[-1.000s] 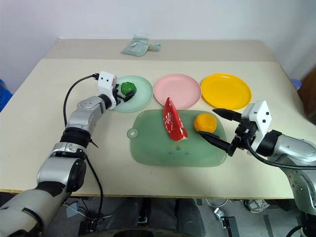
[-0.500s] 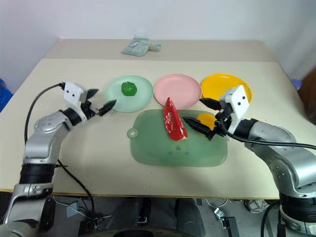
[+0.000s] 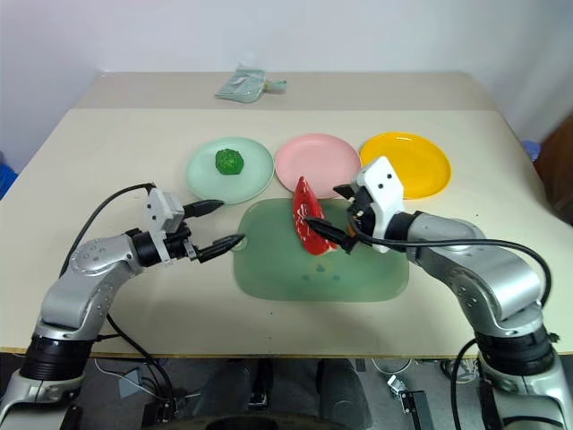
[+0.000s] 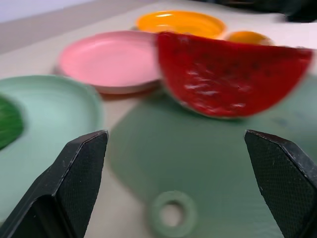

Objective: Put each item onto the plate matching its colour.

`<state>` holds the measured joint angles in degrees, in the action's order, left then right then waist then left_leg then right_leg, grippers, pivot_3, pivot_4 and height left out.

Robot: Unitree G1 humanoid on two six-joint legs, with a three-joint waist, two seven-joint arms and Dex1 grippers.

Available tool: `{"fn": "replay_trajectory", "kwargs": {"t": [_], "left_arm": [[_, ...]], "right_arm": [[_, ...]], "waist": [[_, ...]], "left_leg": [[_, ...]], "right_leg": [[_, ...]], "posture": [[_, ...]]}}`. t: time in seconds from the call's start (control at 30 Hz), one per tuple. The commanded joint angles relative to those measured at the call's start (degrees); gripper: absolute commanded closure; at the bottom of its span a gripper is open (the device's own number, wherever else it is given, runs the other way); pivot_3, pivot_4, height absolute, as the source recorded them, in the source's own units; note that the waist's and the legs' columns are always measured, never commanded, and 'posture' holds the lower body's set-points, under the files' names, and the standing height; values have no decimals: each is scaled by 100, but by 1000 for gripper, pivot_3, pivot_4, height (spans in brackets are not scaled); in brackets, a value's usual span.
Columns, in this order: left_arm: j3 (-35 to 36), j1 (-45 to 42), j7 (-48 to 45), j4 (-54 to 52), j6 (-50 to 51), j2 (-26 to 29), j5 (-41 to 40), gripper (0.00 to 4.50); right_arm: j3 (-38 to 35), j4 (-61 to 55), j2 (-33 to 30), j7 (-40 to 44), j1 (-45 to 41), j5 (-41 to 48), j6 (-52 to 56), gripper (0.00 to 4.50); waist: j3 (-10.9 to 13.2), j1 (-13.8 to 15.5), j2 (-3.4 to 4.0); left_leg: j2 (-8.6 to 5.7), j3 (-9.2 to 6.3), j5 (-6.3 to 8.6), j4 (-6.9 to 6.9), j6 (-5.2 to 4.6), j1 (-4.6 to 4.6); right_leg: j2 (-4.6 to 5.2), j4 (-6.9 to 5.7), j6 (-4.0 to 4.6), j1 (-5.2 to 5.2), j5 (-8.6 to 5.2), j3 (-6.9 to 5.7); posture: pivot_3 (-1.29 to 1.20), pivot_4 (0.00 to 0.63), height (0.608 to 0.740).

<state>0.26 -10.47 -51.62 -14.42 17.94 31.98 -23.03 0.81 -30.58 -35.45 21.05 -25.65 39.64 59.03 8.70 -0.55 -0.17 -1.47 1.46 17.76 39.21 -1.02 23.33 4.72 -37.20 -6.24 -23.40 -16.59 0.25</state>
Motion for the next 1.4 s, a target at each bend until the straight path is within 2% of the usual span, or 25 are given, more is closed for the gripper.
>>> {"fn": "replay_trajectory", "kwargs": {"t": [0.03,0.23,0.37,0.43,0.53,0.73,0.87,1.0,1.07,1.23,1.33,1.4], "left_arm": [[-10,31,-205,-245,-235,39,-104,21],[-6,100,-262,-268,-290,48,-89,21],[28,223,-256,-340,-326,43,-118,0],[27,282,-253,-364,-347,51,-109,0],[48,327,-241,-374,-361,66,-108,0],[162,420,-228,-337,-404,129,-121,0],[173,418,-217,-279,-430,103,-108,0],[149,387,-151,-248,-448,23,-112,0],[136,399,-97,-280,-442,-27,-124,0],[115,458,-9,-370,-449,-76,-84,0],[132,526,81,-478,-436,-88,-84,0],[138,563,123,-535,-424,-83,-96,0]], "right_arm": [[201,99,398,-704,-453,-147,889,0],[517,14,632,-974,-651,-380,1530,0],[555,-1,679,-990,-655,-481,1730,1242],[564,1,704,-992,-682,-545,1789,2363],[582,-32,715,-953,-802,-617,1873,3786],[297,-122,533,-608,-1459,-464,2058,3786],[355,588,537,-442,-2089,-739,1695,3786],[975,2105,537,-176,-2518,-1565,473,3786],[1257,3572,807,37,-2913,-2068,-543,3786],[1478,5598,1143,470,-3474,-2790,-1935,3786],[1439,6360,1226,830,-3671,-3005,-2339,2847],[1359,6434,1216,983,-3685,-3092,-2547,1925]], "waist": [[0,-6,0],[0,-12,0],[0,-28,0],[0,-30,1],[0,-26,1],[1,-35,3],[1,-46,3],[1,-31,3],[1,-61,3],[2,-77,4],[2,-67,4],[2,-58,4]], "left_leg": [[0,0,0,-1,0,0],[-1,0,1,0,-3,4],[-1,1,2,-1,-3,4],[-1,1,2,-1,-4,4],[-1,1,2,-1,-4,4],[-1,1,2,-1,-4,4],[-1,1,2,-3,-4,4],[-2,1,2,-3,-4,4],[-3,5,2,-3,-4,4],[-3,9,-1,-6,0,7],[-3,11,-1,-6,-1,8],[-3,10,0,-5,-1,8]], "right_leg": [[0,-1,0,0,0,0],[1,2,0,0,0,-2],[0,1,0,-2,0,-2],[0,1,0,-2,0,-2],[0,0,0,-2,0,-2],[0,0,0,-4,0,-2],[0,0,0,-6,0,-2],[0,2,0,-4,0,-4],[0,2,0,-4,0,-4],[-8,-1,0,-13,0,-8],[-7,-1,-1,-11,1,-16],[-5,1,-1,-9,1,-18]], "posture": [[0,150,740],[0,150,740],[0,150,740],[0,150,740],[0,150,740],[0,150,740],[0,150,740],[0,150,740],[0,150,740],[0,150,740],[0,150,740],[0,150,740]]}}
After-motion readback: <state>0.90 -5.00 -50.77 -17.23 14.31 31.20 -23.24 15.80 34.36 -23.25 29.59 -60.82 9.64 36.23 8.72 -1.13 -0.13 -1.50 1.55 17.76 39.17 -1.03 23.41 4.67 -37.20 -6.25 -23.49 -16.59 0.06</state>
